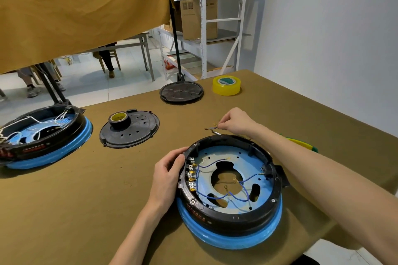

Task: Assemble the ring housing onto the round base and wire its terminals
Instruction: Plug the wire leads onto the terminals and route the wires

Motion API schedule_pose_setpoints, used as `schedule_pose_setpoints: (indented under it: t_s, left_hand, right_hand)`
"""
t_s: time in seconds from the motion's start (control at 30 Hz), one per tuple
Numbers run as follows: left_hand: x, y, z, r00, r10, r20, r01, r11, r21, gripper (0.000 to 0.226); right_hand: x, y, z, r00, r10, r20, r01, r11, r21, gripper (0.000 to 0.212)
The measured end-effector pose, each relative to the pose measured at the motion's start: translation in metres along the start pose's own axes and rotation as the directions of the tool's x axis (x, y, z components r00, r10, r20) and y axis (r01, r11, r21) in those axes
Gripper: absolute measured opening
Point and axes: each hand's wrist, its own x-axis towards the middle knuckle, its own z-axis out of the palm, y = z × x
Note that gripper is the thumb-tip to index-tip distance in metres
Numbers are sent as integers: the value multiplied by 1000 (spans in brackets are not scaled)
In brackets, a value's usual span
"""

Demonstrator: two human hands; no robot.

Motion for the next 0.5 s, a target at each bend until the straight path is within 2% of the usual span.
schedule_pose_setpoints:
  t_s: [0.1, 0.17, 0.23, 0.3, 0.33, 0.4, 0.47, 0.5]
  left_hand:
    - [1, 0, -1, 1000, -3, 1, 3, 1000, 12, 32]
    - [2, 0, 0, 1000, -2, 9, 2, 1000, 20, 32]
    - [2, 0, -1, 1000, 0, 9, 0, 1000, 25, 32]
    - [3, 0, -1, 1000, 2, 10, -2, 1000, 28, 32]
    - [3, 0, -1, 1000, 3, 11, -3, 1000, 28, 32]
    - [3, 0, -1, 1000, 6, 13, -6, 1000, 30, 32]
    - [3, 0, -2, 1000, 6, 15, -6, 1000, 28, 32]
    - [2, 0, -2, 1000, 6, 17, -6, 1000, 28, 33]
  right_hand:
    - [-3, -3, 4, 999, -44, -4, 44, 999, -5, 16]
    - [-12, -10, 1, 985, -147, -88, 147, 989, -8, 17]
    - [-27, -25, -5, 928, -301, -221, 307, 952, -8, 17]
    - [-45, -45, -12, 871, -413, -265, 445, 892, 72, 15]
    - [-54, -53, -15, 881, -424, -208, 458, 874, 161, 15]
    - [-73, -64, -18, 936, -343, 79, 303, 899, 315, 14]
    - [-90, -64, -13, 907, -211, 365, 80, 936, 343, 14]
    - [-97, -62, -9, 881, -173, 441, 17, 942, 335, 14]
